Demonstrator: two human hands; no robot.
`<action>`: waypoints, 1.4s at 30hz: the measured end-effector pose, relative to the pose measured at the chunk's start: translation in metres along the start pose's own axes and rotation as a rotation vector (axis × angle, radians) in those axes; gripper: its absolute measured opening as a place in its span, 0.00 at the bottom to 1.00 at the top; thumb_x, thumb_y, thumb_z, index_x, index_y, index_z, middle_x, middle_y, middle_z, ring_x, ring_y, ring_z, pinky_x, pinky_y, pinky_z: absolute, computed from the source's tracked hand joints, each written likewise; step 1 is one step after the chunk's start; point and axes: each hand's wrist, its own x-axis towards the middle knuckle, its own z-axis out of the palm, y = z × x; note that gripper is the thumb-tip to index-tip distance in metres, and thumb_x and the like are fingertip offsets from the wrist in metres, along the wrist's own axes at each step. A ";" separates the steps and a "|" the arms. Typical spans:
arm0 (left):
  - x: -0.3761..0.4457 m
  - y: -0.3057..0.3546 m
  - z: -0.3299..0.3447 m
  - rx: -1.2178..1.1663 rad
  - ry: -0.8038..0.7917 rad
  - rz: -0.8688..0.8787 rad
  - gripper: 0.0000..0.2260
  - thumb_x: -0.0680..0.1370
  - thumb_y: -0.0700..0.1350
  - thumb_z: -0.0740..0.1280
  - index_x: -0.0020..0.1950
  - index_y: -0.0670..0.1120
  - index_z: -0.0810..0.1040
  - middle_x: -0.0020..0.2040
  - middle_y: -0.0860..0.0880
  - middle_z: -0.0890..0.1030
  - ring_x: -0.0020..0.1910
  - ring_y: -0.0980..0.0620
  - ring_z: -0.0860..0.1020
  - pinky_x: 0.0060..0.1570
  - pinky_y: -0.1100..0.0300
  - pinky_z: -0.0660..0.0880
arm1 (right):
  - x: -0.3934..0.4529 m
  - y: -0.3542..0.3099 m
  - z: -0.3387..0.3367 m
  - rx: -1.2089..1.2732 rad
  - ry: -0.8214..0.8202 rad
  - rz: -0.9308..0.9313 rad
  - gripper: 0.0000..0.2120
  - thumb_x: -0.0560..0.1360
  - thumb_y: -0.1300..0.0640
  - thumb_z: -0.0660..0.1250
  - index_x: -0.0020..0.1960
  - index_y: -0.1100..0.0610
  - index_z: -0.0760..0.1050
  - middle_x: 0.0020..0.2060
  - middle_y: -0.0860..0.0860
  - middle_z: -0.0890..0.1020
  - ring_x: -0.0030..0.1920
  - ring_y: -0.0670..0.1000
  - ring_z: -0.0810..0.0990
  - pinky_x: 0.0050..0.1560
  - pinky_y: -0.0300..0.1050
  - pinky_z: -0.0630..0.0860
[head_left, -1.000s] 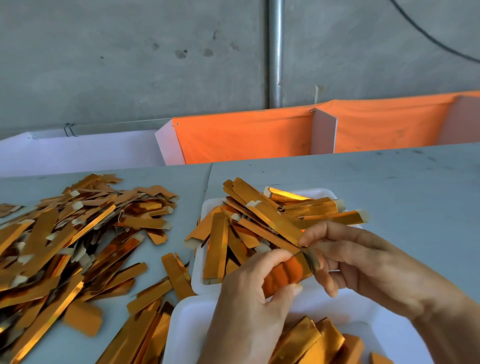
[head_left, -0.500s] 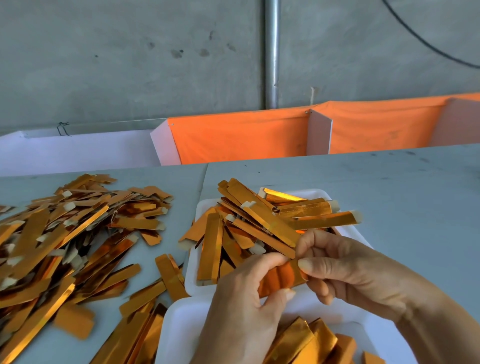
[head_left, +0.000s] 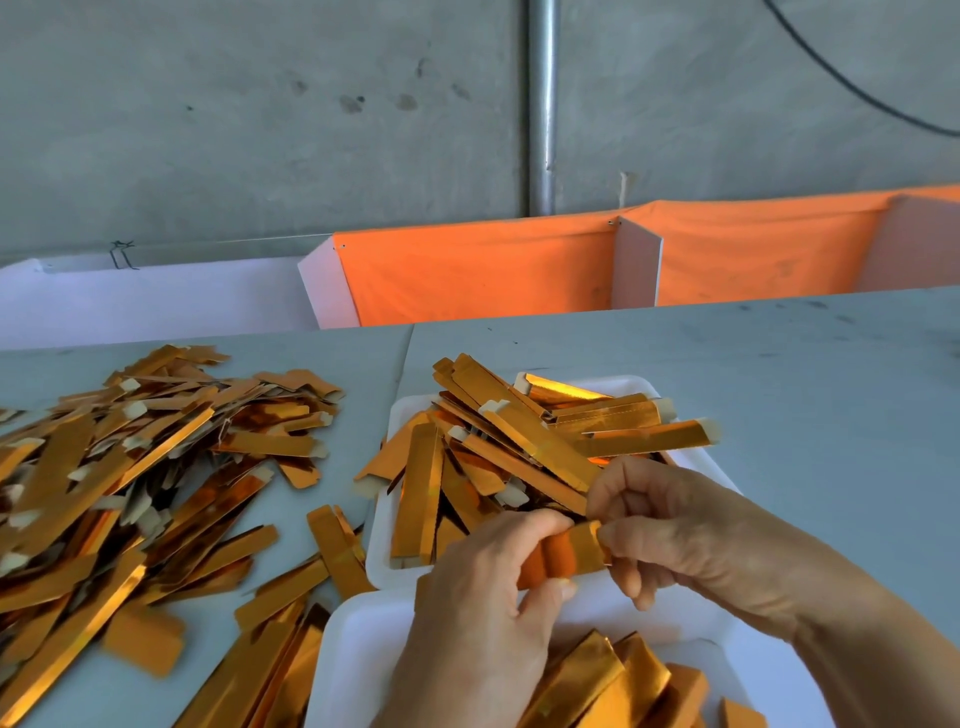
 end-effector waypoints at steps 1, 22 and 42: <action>0.000 -0.001 0.000 -0.014 0.002 -0.010 0.17 0.76 0.50 0.68 0.61 0.65 0.71 0.52 0.70 0.72 0.56 0.64 0.72 0.49 0.77 0.70 | 0.000 0.000 0.000 0.015 0.002 -0.002 0.07 0.67 0.60 0.69 0.44 0.59 0.75 0.28 0.57 0.79 0.27 0.51 0.76 0.30 0.38 0.74; -0.002 0.009 -0.003 0.082 -0.040 -0.028 0.16 0.76 0.54 0.66 0.61 0.66 0.68 0.48 0.84 0.60 0.63 0.61 0.65 0.62 0.60 0.71 | 0.000 0.002 0.001 -0.092 0.023 -0.038 0.06 0.73 0.68 0.64 0.46 0.59 0.73 0.29 0.55 0.79 0.28 0.50 0.78 0.31 0.37 0.75; -0.002 0.006 -0.002 0.007 0.079 0.082 0.13 0.74 0.51 0.69 0.54 0.67 0.71 0.49 0.71 0.74 0.55 0.67 0.70 0.46 0.74 0.70 | -0.001 0.007 -0.006 0.215 -0.074 -0.085 0.07 0.69 0.60 0.69 0.46 0.59 0.79 0.31 0.55 0.75 0.29 0.51 0.76 0.31 0.38 0.74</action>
